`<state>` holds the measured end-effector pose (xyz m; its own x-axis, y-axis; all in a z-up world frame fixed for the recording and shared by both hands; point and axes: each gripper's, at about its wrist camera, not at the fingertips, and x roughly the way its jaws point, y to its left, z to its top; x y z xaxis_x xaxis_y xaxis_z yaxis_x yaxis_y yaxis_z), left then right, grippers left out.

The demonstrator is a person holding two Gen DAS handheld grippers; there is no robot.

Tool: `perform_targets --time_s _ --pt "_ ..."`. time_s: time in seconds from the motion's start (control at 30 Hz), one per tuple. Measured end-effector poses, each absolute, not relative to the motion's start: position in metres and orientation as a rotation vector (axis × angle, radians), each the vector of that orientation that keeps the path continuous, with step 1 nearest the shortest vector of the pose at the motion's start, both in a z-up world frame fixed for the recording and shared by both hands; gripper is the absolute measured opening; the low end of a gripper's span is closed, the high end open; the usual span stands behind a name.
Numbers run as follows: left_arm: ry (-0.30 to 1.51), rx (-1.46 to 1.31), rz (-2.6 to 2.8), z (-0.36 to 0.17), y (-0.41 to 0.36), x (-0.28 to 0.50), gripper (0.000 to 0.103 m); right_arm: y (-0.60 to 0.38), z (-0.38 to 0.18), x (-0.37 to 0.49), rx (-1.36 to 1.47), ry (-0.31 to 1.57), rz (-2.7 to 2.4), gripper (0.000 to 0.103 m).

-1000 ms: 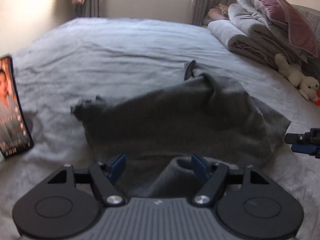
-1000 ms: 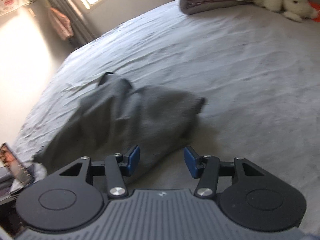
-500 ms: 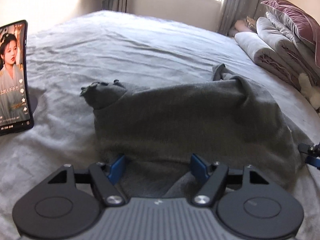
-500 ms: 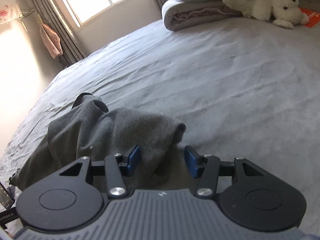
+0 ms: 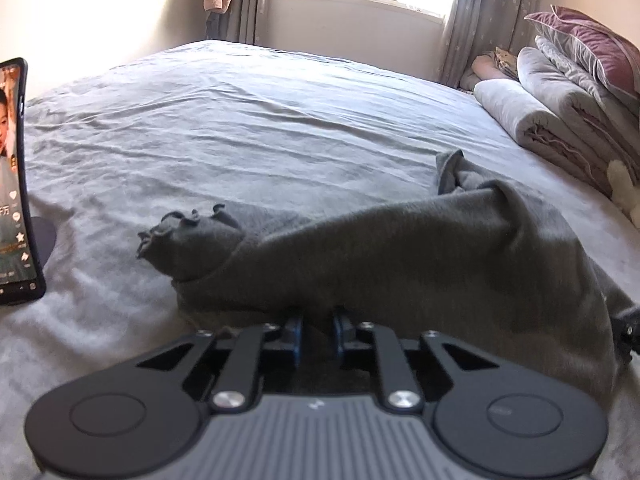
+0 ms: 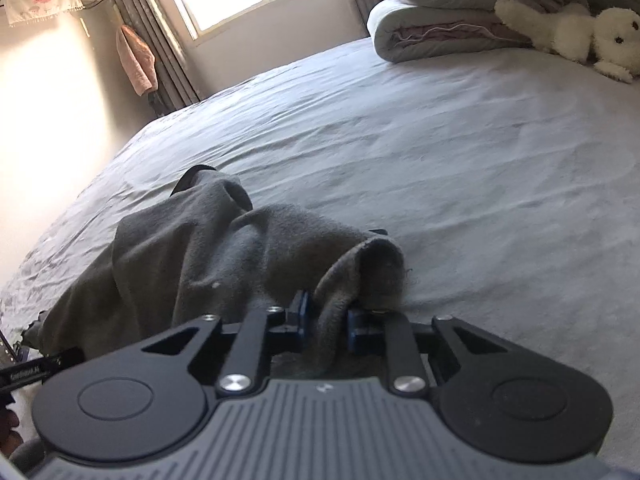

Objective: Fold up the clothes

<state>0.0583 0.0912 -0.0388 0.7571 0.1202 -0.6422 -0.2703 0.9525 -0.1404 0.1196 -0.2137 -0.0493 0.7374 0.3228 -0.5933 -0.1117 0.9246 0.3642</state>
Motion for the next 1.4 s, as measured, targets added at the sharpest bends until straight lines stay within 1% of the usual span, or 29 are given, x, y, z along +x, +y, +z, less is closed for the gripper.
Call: perform_targets --time_s 0.17,0.3,0.53,0.67,0.77,0.83,0.87,0.9,1.0,1.17,1.2,1.23,1.33,1.4 --pt "0.666 -0.258 0.196 -0.038 0.098 0.060 0.008 -0.211 -0.045 0.116 0.326 0.761 0.286 0.015" --pt "0.639 -0.262 0.201 -0.031 0.103 0.061 0.002 -0.203 -0.039 0.103 0.309 0.821 0.348 0.014" --pt "0.556 -0.237 0.236 -0.015 0.112 0.058 0.000 -0.182 -0.025 0.061 0.254 0.888 0.512 0.014" --pt "0.601 -0.305 0.213 -0.014 0.124 0.054 0.001 -0.167 -0.018 0.037 0.195 0.913 0.586 0.014" --pt "0.668 -0.365 0.195 -0.016 0.131 0.051 0.009 -0.158 -0.013 0.025 0.143 0.921 0.625 0.014" --pt "0.712 -0.388 0.186 -0.018 0.130 0.047 0.019 -0.153 -0.011 0.019 0.104 0.926 0.646 0.014" --pt "0.734 -0.399 0.182 -0.018 0.130 0.045 0.030 -0.150 -0.010 0.016 0.081 0.930 0.656 0.014" --pt "0.755 -0.419 0.170 -0.020 0.129 0.042 0.038 -0.148 -0.010 0.014 0.065 0.934 0.662 0.014" --pt "0.802 -0.467 0.123 -0.022 0.126 0.036 0.048 -0.146 -0.011 0.010 0.023 0.946 0.676 0.014" --pt "0.839 -0.452 0.077 -0.027 0.113 0.029 0.054 -0.152 -0.015 0.018 0.019 0.977 0.676 0.016" --pt "0.839 -0.441 0.077 -0.027 0.111 0.028 0.055 -0.155 -0.013 0.020 0.020 0.978 0.666 0.024" --pt "0.840 -0.434 0.078 -0.027 0.109 0.028 0.055 -0.159 -0.010 0.021 0.020 0.978 0.655 0.038" --pt "0.841 -0.442 0.077 -0.027 0.109 0.028 0.058 -0.171 0.000 0.023 0.001 0.949 0.624 0.056" --pt "0.842 -0.449 0.078 -0.027 0.110 0.028 0.059 -0.179 0.006 0.023 -0.008 0.916 0.589 0.062"
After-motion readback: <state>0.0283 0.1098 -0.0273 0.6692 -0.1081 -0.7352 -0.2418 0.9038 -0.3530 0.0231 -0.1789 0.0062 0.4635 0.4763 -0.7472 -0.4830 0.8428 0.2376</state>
